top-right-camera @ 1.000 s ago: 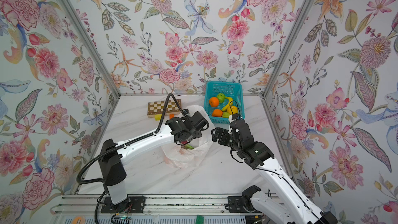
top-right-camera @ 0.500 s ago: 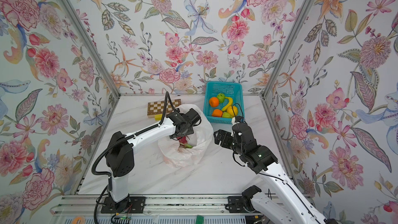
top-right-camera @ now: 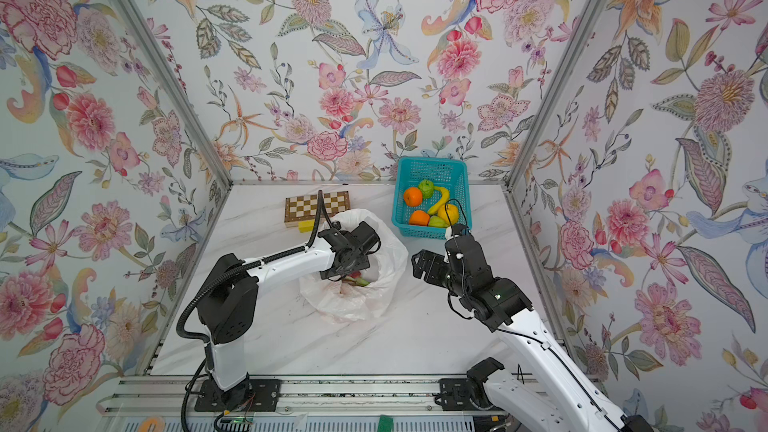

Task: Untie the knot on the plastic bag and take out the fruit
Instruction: 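Grasp the pink dragon fruit in the bag with the left gripper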

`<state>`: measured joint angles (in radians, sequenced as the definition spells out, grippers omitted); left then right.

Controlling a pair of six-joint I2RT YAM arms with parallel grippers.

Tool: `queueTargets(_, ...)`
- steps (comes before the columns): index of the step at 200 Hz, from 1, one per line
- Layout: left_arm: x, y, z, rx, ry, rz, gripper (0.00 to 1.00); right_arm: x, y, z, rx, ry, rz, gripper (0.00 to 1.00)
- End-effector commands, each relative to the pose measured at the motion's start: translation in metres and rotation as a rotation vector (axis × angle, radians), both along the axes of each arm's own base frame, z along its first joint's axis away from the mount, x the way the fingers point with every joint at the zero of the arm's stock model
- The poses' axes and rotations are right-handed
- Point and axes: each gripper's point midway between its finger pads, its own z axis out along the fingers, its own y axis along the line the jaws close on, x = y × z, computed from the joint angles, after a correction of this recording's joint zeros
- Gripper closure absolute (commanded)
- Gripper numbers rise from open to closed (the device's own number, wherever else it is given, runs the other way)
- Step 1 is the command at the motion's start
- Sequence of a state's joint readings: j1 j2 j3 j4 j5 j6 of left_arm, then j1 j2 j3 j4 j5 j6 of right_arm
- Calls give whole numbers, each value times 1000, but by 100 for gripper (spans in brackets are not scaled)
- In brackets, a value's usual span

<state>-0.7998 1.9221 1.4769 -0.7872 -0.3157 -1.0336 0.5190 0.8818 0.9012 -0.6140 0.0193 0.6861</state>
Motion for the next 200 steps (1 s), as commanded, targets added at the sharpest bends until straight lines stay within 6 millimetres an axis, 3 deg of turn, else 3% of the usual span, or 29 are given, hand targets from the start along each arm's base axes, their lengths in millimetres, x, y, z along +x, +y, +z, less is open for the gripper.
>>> queueTargets(1, 14, -5, 11, -66, -33, -34, 1, 1, -5, 3, -13, -4, -15, 7)
queueTargets(21, 18, -13, 5, -88, 4, -61, 1, 2, -5, 3, -14, -4, -16, 6)
queueTargets(111, 13, -7, -41, 68, 215, -170, 1, 10, -4, 9, -28, -18, -23, 7)
queueTargets(152, 22, -9, -53, 80, 226, -188, 1, 13, -2, 13, -23, -25, -23, 7)
queueTargets(168, 24, -12, -52, 82, 228, -200, 10, 13, -3, 15, -31, -27, -26, 6)
queueTargets(186, 30, -18, -38, 56, 195, -204, 24, 13, -4, 19, -29, -36, -27, 7)
queueTargets(200, 34, -24, -24, 25, 166, -215, 28, 13, -3, 22, -28, -42, -22, 6)
